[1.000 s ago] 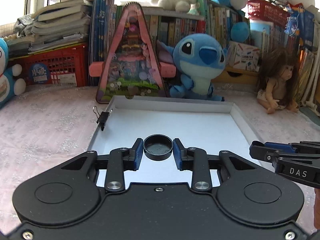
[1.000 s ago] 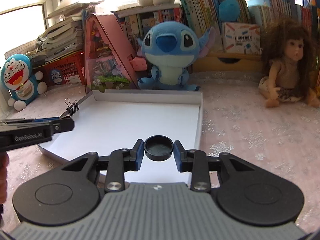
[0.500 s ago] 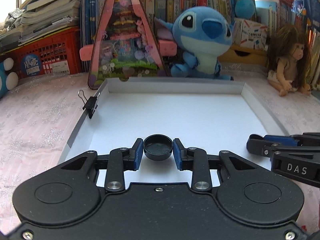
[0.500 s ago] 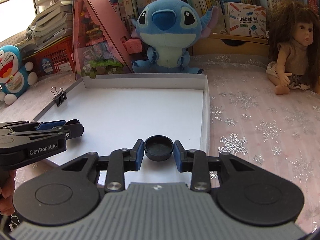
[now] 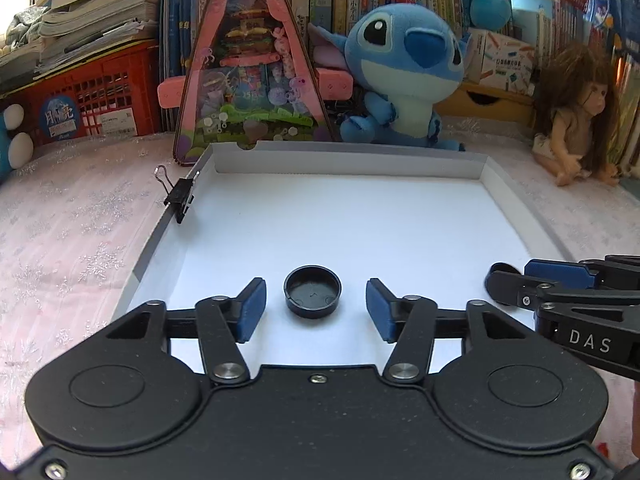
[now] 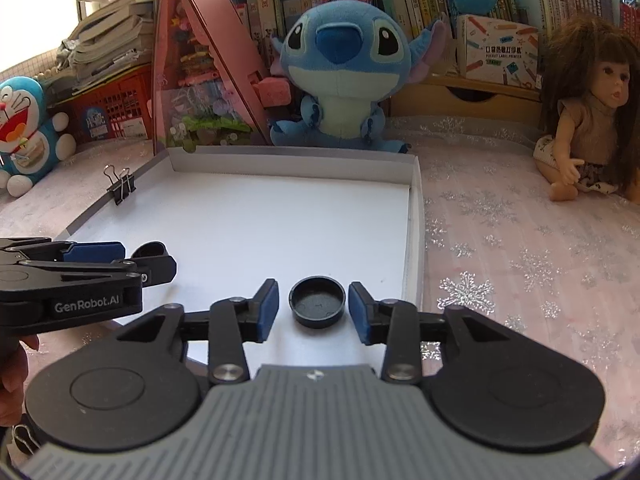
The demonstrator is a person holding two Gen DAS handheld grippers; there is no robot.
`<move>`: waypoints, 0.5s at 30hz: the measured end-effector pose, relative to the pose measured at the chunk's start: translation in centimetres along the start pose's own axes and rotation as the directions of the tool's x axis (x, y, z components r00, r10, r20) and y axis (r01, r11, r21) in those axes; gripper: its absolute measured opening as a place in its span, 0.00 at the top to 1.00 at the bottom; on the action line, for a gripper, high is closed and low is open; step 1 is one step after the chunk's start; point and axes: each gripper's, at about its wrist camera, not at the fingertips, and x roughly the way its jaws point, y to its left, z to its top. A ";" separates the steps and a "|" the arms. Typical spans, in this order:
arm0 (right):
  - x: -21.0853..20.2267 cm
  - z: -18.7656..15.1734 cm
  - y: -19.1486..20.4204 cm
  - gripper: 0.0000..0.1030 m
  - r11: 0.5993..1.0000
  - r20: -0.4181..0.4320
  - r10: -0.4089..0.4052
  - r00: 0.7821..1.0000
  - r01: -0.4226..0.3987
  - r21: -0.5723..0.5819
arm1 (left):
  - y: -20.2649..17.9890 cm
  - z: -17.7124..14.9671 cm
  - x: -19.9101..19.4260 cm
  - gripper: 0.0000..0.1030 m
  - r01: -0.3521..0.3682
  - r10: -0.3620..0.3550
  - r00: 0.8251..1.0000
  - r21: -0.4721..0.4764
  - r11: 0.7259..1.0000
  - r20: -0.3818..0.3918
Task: Organize rigid objects
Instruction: 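Carry both caps into the white tray and open both tools, then move both open tools back toward the remaining objects on the table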
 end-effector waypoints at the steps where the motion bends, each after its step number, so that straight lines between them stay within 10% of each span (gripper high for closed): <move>1: -0.3 0.0 0.0 0.44 1.000 0.007 -0.001 1.000 0.001 -0.006 | 0.1 0.0 -0.4 0.43 0.000 0.000 1.000 0.001 1.000 0.007; 4: -1.7 -0.2 0.1 0.37 1.000 0.031 0.001 1.000 0.000 -0.029 | 0.2 -0.2 -2.1 0.27 -0.004 0.003 0.999 0.021 1.000 0.042; 15: -6.8 -3.3 0.7 0.27 0.993 0.086 0.052 0.995 -0.041 -0.115 | 0.4 -4.5 -8.7 0.20 0.050 -0.057 0.994 0.065 0.997 0.098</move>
